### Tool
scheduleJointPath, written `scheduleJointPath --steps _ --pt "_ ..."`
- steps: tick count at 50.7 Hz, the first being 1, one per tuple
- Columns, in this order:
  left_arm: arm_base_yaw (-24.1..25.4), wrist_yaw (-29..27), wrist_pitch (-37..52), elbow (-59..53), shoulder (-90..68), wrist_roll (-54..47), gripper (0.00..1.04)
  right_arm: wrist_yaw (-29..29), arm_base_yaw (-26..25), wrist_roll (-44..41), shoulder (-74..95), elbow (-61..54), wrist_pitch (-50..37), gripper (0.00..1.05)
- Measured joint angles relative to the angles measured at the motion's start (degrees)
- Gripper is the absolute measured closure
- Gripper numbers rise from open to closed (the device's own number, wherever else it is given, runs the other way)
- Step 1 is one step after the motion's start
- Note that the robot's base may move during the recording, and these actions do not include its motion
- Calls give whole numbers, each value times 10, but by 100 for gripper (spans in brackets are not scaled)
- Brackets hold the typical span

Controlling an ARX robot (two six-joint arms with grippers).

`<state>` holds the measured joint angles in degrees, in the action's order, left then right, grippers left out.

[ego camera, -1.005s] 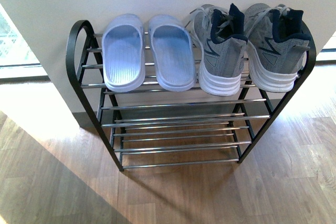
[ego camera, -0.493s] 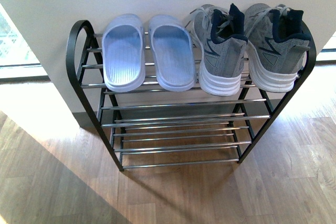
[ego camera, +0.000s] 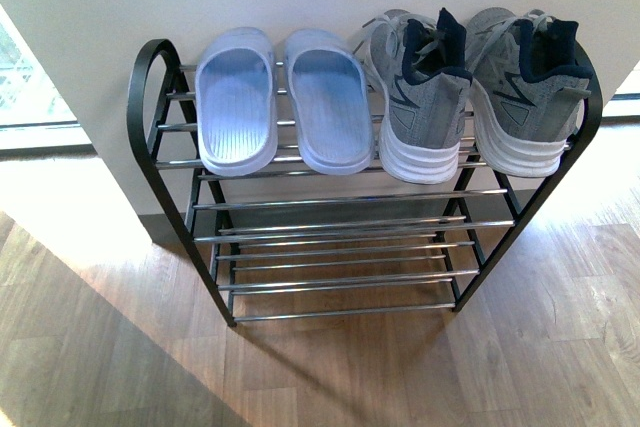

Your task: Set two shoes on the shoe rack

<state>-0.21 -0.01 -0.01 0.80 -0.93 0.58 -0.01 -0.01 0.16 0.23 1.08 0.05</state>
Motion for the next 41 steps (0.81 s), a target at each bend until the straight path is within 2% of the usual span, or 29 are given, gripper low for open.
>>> scheduleJointPath --steps 5,14,20,23,41 --pt "0 0 0 0 0 0 57 0 0 0 0 0 0 9" --pt "0 0 0 0 0 0 32 0 0 0 0 0 0 9" --pt "0 0 0 0 0 -1 8 0 0 0 0 0 0 9" --pt "0 0 0 0 0 -1 10 0 0 0 0 0 0 9" --pt "0 0 0 0 0 -1 9 0 0 0 0 0 0 9"
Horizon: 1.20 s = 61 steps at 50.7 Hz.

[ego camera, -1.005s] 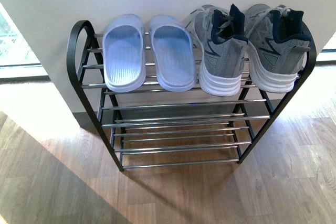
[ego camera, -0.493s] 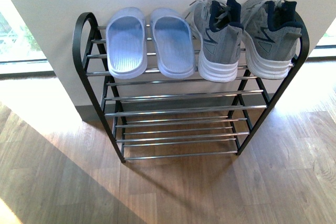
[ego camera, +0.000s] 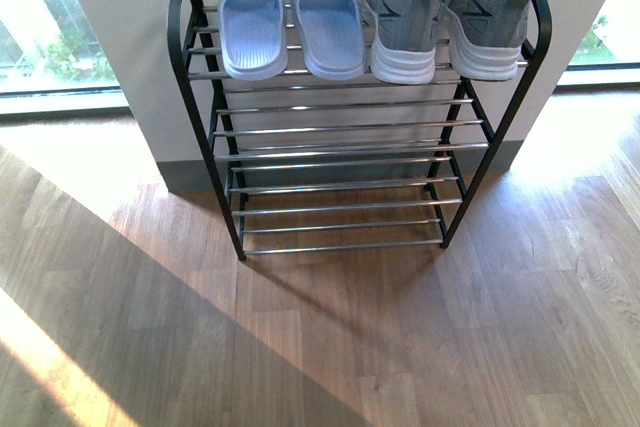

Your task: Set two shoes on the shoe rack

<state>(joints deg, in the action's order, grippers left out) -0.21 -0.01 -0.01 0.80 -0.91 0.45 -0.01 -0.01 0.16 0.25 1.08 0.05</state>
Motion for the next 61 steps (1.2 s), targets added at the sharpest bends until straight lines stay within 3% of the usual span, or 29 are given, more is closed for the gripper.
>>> scheduleJointPath --steps 61 --pt "0 0 0 0 0 0 9 0 0 0 0 0 0 9"
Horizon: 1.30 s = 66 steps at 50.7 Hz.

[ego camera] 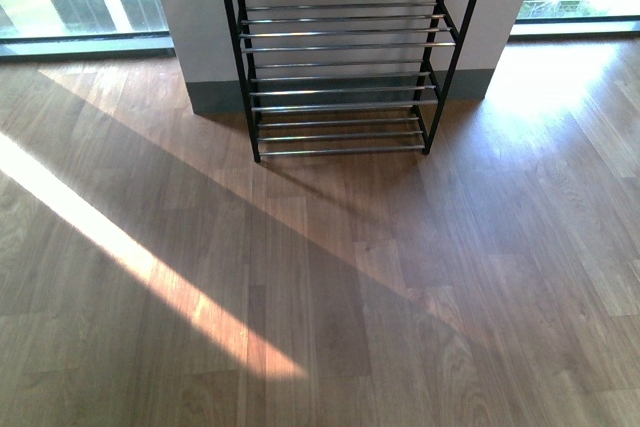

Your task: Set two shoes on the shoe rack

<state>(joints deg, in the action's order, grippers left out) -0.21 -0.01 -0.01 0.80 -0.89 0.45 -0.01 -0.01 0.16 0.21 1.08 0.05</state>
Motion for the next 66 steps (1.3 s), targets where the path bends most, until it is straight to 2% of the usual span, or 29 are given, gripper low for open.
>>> scheduleJointPath --steps 66 --pt "0 0 0 0 0 0 9 0 0 0 0 0 0 9"
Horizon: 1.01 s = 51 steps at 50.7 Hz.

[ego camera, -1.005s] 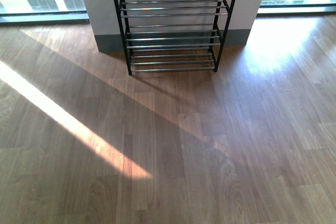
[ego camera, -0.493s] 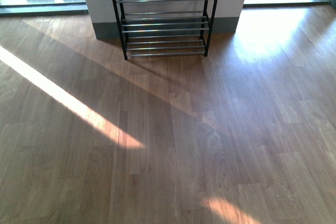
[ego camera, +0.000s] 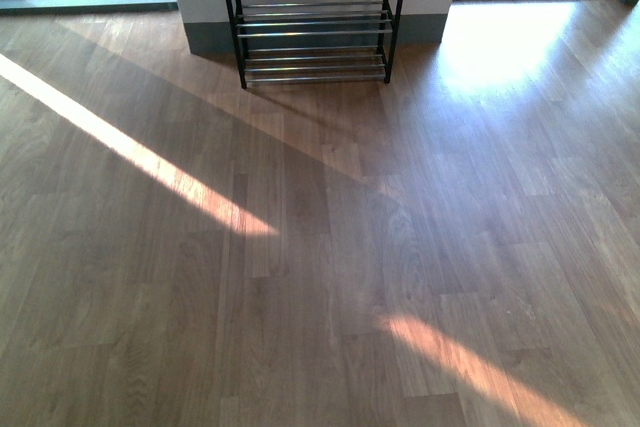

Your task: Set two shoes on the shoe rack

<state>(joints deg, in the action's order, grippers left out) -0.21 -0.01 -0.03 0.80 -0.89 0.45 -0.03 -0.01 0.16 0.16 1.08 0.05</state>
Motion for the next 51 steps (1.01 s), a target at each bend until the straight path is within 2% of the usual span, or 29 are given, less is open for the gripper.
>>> scheduleJointPath --steps 51 --pt "0 0 0 0 0 0 9 0 0 0 0 0 0 9"
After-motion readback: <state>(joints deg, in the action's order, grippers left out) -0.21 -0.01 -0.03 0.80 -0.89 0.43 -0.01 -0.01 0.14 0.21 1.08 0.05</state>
